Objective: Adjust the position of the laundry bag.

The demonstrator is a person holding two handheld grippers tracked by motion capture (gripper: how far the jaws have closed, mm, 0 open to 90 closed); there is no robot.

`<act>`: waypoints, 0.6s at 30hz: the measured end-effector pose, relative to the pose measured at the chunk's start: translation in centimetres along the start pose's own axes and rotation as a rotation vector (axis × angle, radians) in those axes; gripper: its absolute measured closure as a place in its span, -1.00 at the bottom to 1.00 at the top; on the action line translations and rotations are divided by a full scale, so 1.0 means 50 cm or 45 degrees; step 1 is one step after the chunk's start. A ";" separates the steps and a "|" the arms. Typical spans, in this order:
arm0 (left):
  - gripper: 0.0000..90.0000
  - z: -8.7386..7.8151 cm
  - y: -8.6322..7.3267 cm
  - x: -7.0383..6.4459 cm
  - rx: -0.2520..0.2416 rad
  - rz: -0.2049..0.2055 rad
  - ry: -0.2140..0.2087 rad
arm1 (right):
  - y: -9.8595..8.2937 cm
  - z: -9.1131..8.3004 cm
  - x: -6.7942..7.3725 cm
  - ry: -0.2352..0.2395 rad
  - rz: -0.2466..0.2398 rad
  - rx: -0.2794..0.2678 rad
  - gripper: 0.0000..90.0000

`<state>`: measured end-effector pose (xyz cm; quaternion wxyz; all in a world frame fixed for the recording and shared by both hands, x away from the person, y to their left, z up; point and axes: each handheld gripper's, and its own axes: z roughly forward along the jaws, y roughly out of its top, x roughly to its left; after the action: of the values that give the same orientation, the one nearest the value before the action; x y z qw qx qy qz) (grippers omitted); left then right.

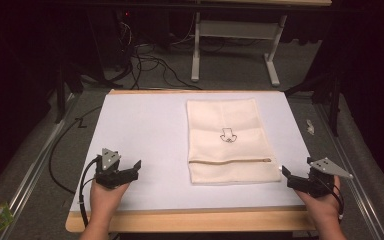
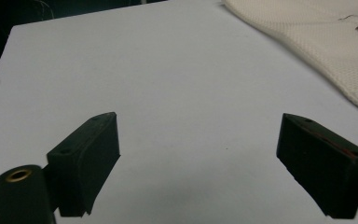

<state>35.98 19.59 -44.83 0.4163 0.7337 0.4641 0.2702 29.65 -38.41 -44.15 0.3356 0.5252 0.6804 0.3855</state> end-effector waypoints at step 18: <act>-0.60 0.010 0.005 -0.024 0.010 0.001 -0.070 | -0.003 0.007 -0.002 0.031 0.009 -0.004 -0.49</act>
<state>36.00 18.27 -44.89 0.4258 0.7427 0.4533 0.2481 29.90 -38.47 -44.46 0.3268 0.5223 0.6819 0.3943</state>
